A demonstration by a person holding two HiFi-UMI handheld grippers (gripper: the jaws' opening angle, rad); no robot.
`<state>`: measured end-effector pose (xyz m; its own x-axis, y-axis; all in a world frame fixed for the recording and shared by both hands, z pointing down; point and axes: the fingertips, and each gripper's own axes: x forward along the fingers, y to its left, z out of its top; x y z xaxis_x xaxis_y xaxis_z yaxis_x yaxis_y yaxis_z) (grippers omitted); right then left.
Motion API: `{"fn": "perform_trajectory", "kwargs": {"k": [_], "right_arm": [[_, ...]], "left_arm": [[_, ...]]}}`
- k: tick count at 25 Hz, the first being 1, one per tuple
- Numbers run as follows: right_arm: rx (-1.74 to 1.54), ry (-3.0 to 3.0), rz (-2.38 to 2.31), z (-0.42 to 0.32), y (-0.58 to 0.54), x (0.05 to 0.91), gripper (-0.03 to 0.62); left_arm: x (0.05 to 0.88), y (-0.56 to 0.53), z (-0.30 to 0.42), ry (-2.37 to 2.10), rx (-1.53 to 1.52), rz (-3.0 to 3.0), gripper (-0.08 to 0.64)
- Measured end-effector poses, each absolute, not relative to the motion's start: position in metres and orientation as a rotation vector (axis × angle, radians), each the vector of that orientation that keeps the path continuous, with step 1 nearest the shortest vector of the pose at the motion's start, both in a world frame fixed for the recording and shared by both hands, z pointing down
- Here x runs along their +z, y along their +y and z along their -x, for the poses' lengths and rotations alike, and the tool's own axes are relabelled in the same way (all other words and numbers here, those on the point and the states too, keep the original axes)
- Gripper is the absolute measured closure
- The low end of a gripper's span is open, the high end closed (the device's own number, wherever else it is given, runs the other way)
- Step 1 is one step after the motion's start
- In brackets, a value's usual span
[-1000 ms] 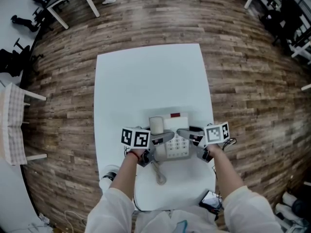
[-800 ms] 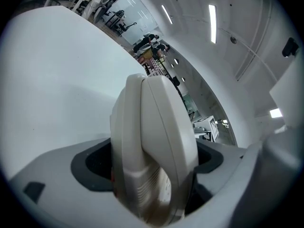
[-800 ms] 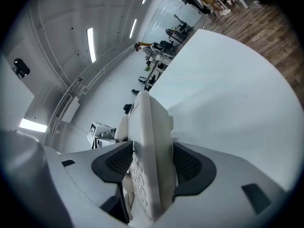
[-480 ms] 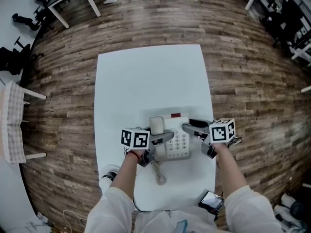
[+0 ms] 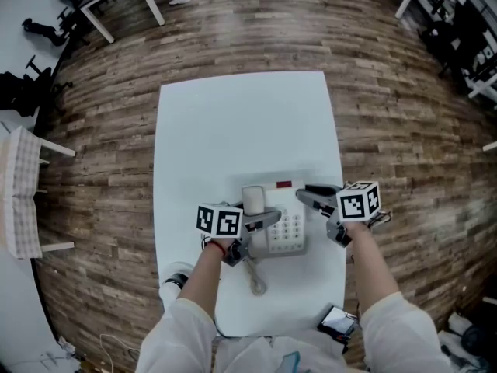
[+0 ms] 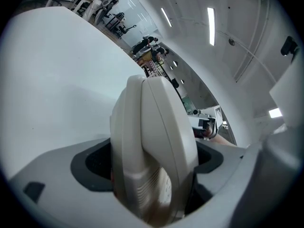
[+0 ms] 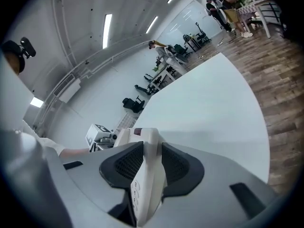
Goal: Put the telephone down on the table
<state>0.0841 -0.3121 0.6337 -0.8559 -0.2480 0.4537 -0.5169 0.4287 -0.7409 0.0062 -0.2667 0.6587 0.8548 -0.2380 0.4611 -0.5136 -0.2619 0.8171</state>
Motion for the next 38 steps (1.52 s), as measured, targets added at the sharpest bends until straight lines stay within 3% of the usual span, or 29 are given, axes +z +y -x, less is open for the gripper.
{"fn": "perform_trajectory", "kwargs": {"k": [5, 7, 27, 38], "right_arm": [[1.369, -2.425, -0.687, -0.088, -0.310, 0.634, 0.462], [1.383, -2.443, -0.712, -0.091, -0.310, 0.633, 0.515], [1.460, -2.409, -0.739, -0.094, -0.313, 0.646, 0.512], [1.423, -2.397, -0.741, -0.094, -0.314, 0.647, 0.508]], "left_arm": [[0.662, -0.269, -0.006, -0.630, 0.387, -1.893, 0.091], [0.666, -0.271, -0.002, -0.696, 0.454, -1.914, 0.075], [0.665, -0.280, 0.008, -0.985, 0.669, -1.976, 0.088], [0.657, -0.285, 0.014, -1.051, 0.596, -1.971, 0.087]]}}
